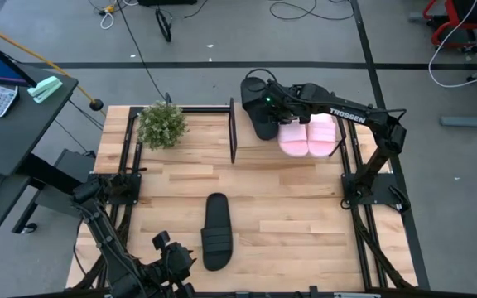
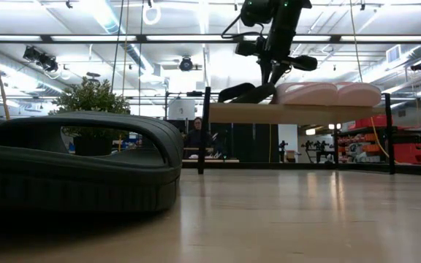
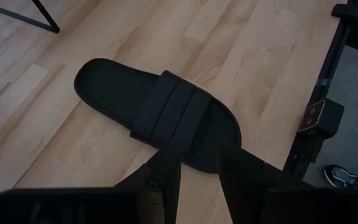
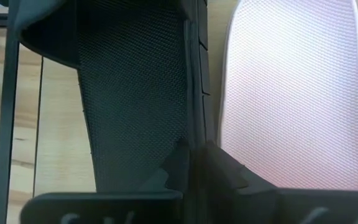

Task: Pick and place slides into the shelf
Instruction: Put the right black slipper on the shelf, then adjust the right pink slipper on the shelf

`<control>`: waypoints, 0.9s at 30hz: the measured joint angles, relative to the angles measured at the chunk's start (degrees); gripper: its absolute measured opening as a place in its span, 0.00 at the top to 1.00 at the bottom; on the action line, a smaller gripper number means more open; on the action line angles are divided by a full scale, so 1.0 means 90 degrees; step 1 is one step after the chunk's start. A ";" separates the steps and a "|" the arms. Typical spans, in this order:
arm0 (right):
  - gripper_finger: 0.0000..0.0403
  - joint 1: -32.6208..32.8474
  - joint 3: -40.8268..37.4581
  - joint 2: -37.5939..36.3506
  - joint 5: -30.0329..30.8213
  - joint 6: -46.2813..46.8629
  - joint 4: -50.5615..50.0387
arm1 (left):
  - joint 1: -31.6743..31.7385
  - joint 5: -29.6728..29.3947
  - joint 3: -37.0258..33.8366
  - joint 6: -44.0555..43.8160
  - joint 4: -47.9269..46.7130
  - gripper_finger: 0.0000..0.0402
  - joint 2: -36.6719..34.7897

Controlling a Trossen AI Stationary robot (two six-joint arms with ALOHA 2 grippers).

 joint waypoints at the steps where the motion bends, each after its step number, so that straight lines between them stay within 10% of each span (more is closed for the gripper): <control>1: 0.90 0.0007 0.0000 0.0000 0.0002 0.0000 -0.0004 | 0.0001 0.0000 0.0000 0.0000 0.0000 0.73 0.0000; 27: 0.65 0.0092 -0.0005 -0.0007 -0.0107 -0.0489 -0.0057 | -0.0001 -0.0148 0.0000 -0.0001 0.0002 0.73 0.0000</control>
